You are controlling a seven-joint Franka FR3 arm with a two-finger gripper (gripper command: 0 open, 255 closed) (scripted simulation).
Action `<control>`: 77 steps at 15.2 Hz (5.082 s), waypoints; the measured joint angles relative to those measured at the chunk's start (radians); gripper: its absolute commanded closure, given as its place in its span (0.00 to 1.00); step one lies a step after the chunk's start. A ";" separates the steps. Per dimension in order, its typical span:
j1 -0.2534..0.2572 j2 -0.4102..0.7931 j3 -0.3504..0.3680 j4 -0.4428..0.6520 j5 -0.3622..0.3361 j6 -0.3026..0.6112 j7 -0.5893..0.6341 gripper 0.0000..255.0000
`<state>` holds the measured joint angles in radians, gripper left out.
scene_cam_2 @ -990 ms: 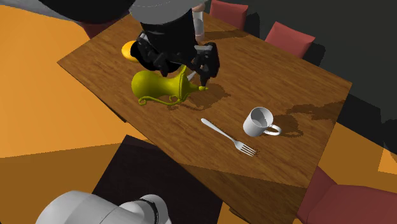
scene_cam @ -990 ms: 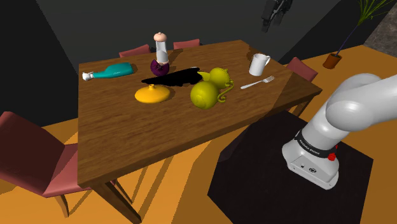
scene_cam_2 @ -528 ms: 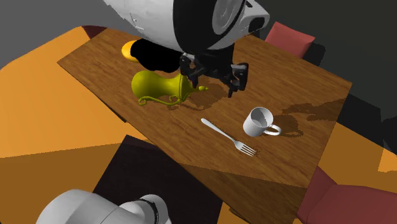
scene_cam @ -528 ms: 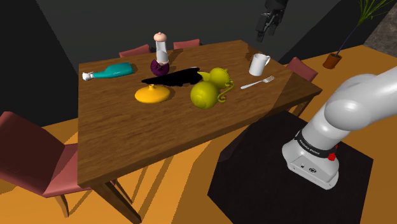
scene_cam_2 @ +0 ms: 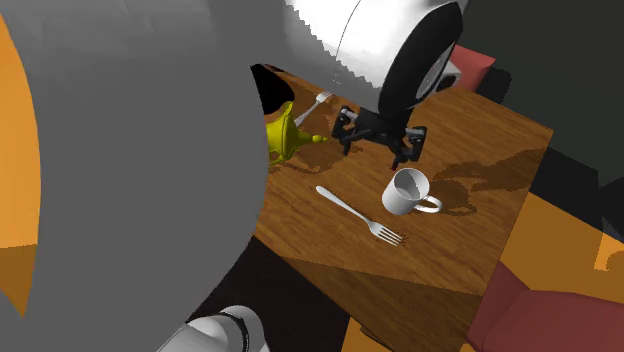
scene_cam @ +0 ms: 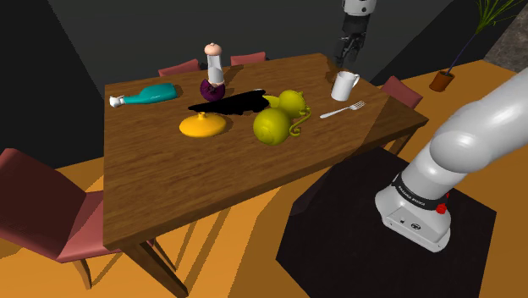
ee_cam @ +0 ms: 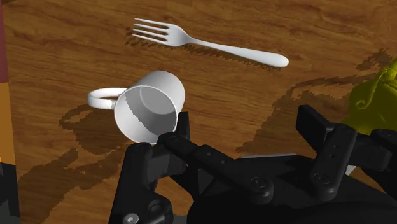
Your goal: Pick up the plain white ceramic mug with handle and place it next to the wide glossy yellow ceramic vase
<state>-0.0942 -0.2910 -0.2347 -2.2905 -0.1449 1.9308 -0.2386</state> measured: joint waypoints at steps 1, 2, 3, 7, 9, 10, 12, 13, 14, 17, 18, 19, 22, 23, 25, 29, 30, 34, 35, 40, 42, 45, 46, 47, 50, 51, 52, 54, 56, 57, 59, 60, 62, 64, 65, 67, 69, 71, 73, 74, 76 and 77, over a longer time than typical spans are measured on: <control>-0.003 0.041 -0.012 0.019 0.004 0.013 -0.014 0.00; -0.008 0.078 -0.024 0.034 0.009 0.025 -0.030 0.00; -0.013 0.121 -0.037 0.050 0.014 0.042 -0.047 0.00; -0.035 0.254 -0.074 0.103 0.037 0.082 -0.107 0.00; -0.041 0.291 -0.081 0.111 0.045 0.103 -0.121 0.00; -0.043 0.297 -0.083 0.101 0.045 0.118 -0.123 0.00; -0.043 0.310 -0.083 0.091 0.048 0.140 -0.124 0.00; -0.045 0.311 -0.085 0.077 0.047 0.155 -0.127 0.00; -0.046 0.318 -0.086 0.071 0.049 0.168 -0.128 0.00; -0.047 0.328 -0.086 0.059 0.051 0.189 -0.129 0.00; -0.047 0.329 -0.086 0.059 0.051 0.191 -0.130 0.00; -0.047 0.329 -0.087 0.058 0.051 0.192 -0.130 0.00; -0.047 0.329 -0.086 0.057 0.051 0.192 -0.130 1.00; -0.047 0.329 -0.086 0.057 0.051 0.192 -0.130 1.00; -0.047 0.329 -0.086 0.057 0.051 0.192 -0.130 1.00; -0.047 0.329 -0.086 0.057 0.051 0.192 -0.130 1.00; -0.047 0.329 -0.087 0.057 0.051 0.192 -0.130 1.00; -0.047 0.322 -0.086 0.065 0.049 0.178 -0.129 1.00; -0.046 0.315 -0.086 0.070 0.048 0.166 -0.128 1.00; -0.045 0.278 -0.085 0.102 0.039 0.099 -0.126 1.00; -0.044 0.264 -0.084 0.113 0.035 0.074 -0.124 1.00; -0.043 0.248 -0.083 0.138 0.033 0.033 -0.124 1.00; -0.043 0.244 -0.082 0.148 0.032 0.020 -0.124 1.00; -0.042 0.239 -0.081 0.156 0.031 0.007 -0.123 1.00; -0.041 0.222 -0.079 0.176 0.028 -0.030 -0.122 1.00; -0.042 0.217 -0.080 0.187 0.027 -0.046 -0.124 1.00; -0.041 0.213 -0.079 0.196 0.026 -0.059 -0.123 1.00; -0.041 0.209 -0.078 0.219 0.026 -0.085 -0.125 1.00; -0.040 0.201 -0.076 0.238 0.025 -0.112 -0.125 1.00; -0.040 0.197 -0.076 0.246 0.024 -0.124 -0.125 1.00; -0.039 0.190 -0.075 0.272 0.023 -0.156 -0.127 1.00; -0.039 0.191 -0.074 0.286 0.024 -0.170 -0.128 1.00; -0.038 0.186 -0.073 0.306 0.024 -0.194 -0.128 1.00; -0.037 0.183 -0.072 0.328 0.024 -0.219 -0.129 1.00; -0.038 0.183 -0.072 0.340 0.024 -0.231 -0.131 1.00; -0.033 0.172 -0.066 0.340 0.023 -0.244 -0.121 1.00; -0.017 0.135 -0.043 0.303 0.022 -0.246 -0.080 1.00; 0.002 0.106 -0.015 0.276 0.026 -0.252 -0.035 1.00; 0.024 0.085 0.016 0.246 0.036 -0.248 0.017 1.00; 0.032 0.068 0.029 0.234 0.039 -0.254 0.038 1.00; 0.053 0.045 0.061 0.211 0.050 -0.257 0.088 1.00; 0.063 0.030 0.076 0.199 0.056 -0.262 0.112 1.00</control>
<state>-0.0313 -0.2608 -0.1586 -2.0917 -0.0890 1.6691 -0.1266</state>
